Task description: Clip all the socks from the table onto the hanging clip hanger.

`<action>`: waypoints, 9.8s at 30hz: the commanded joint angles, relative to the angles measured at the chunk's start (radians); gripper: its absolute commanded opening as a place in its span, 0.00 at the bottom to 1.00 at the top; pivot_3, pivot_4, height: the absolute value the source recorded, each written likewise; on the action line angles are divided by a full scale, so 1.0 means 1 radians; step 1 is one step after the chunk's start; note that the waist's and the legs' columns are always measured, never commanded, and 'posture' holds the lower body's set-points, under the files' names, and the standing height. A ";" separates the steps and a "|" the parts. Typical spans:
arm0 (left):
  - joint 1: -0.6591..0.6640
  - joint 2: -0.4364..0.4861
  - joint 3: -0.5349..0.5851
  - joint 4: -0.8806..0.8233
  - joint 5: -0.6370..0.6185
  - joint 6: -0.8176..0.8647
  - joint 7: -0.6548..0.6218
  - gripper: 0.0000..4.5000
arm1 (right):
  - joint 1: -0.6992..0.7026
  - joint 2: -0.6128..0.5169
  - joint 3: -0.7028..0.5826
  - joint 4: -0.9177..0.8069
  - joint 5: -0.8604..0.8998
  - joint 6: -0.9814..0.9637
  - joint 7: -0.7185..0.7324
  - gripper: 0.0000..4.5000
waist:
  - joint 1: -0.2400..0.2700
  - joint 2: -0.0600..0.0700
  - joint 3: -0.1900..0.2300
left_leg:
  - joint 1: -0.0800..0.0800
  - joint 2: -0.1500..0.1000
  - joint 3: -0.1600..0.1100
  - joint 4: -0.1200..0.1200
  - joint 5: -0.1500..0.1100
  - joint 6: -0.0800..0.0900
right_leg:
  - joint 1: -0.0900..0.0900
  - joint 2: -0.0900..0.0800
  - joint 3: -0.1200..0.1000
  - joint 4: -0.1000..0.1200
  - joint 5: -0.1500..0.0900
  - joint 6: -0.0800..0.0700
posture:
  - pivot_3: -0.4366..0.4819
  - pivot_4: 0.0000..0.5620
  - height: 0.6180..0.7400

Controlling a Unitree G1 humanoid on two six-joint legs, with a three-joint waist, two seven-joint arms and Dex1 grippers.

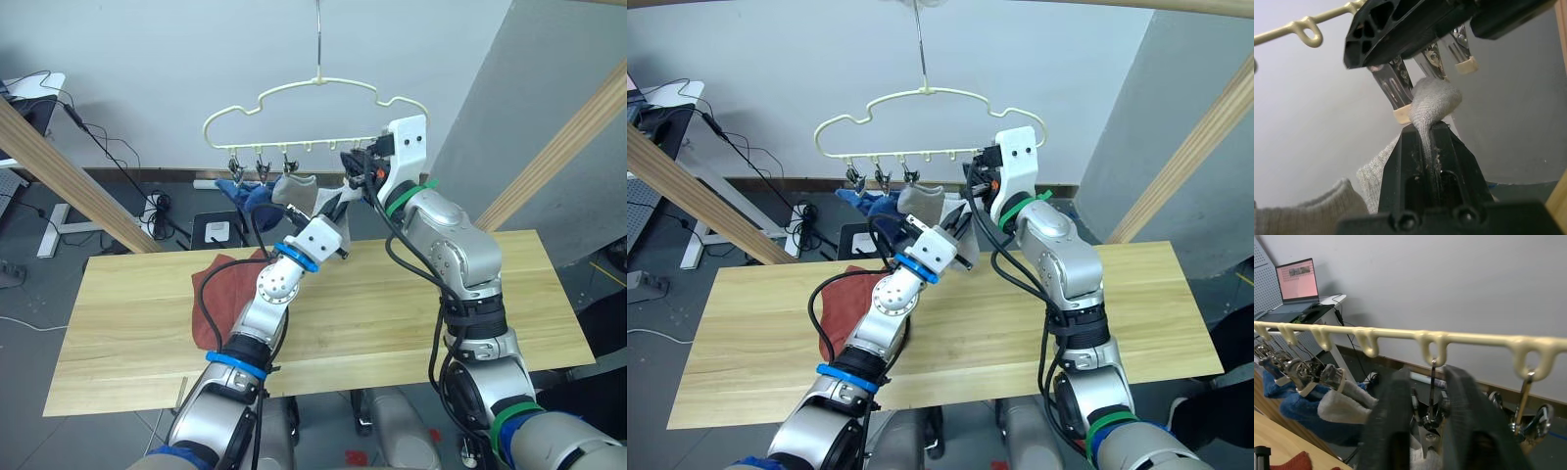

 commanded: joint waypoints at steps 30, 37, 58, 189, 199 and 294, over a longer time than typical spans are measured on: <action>0.064 0.157 0.094 -0.474 -0.418 0.503 -0.404 0.55 | 0.143 -0.133 0.021 -0.276 -0.087 -0.036 -0.096 0.83 | -0.003 0.000 0.000 | 0.000 0.000 0.000 0.000 0.001 -0.001 | 0.000 0.001 0.001 0.000 -0.003 0.004 | 0.29 0.53 1.00; 0.024 0.189 0.135 -0.558 -0.478 0.651 -0.400 0.56 | 0.128 -0.100 0.018 -0.199 -0.103 -0.083 -0.108 0.56 | 0.010 0.000 0.000 | 0.000 0.000 0.000 0.000 0.002 -0.004 | 0.000 0.001 0.001 0.000 -0.002 0.003 | 0.30 0.53 1.00; 0.022 0.180 0.127 -0.555 -0.445 0.660 -0.398 0.56 | 0.040 -0.095 0.016 0.021 -0.175 -0.232 -0.105 0.56 | 0.014 0.000 0.000 | 0.000 0.000 0.000 0.000 0.001 -0.001 | 0.000 0.001 0.001 0.000 0.000 0.000 | 0.31 0.53 1.00; 0.017 0.306 0.184 -0.662 -0.588 0.866 -0.501 0.56 | 0.045 -0.064 -0.010 0.059 -0.192 -0.281 -0.148 0.56 | 0.016 0.001 0.001 | 0.000 0.000 0.000 0.000 0.003 -0.005 | -0.001 0.001 0.001 0.000 0.000 0.000 | 0.33 0.50 1.00; 0.018 0.300 0.177 -0.662 -0.585 0.866 -0.499 0.56 | 0.024 -0.067 -0.016 0.102 -0.205 -0.318 -0.170 0.56 | 0.016 0.001 0.001 | 0.000 0.000 0.000 0.000 0.003 -0.005 | -0.001 0.001 0.001 0.000 0.000 0.000 | 0.34 0.50 1.00; 0.299 0.259 0.143 -0.218 -0.173 0.796 -0.152 0.00 | 0.018 -0.011 -0.042 -0.024 -0.108 -0.181 -0.151 0.02 | 0.015 0.001 0.000 | 0.000 0.000 0.000 0.000 0.000 -0.001 | -0.001 -0.001 0.001 0.001 0.000 0.000 | 0.29 0.53 1.00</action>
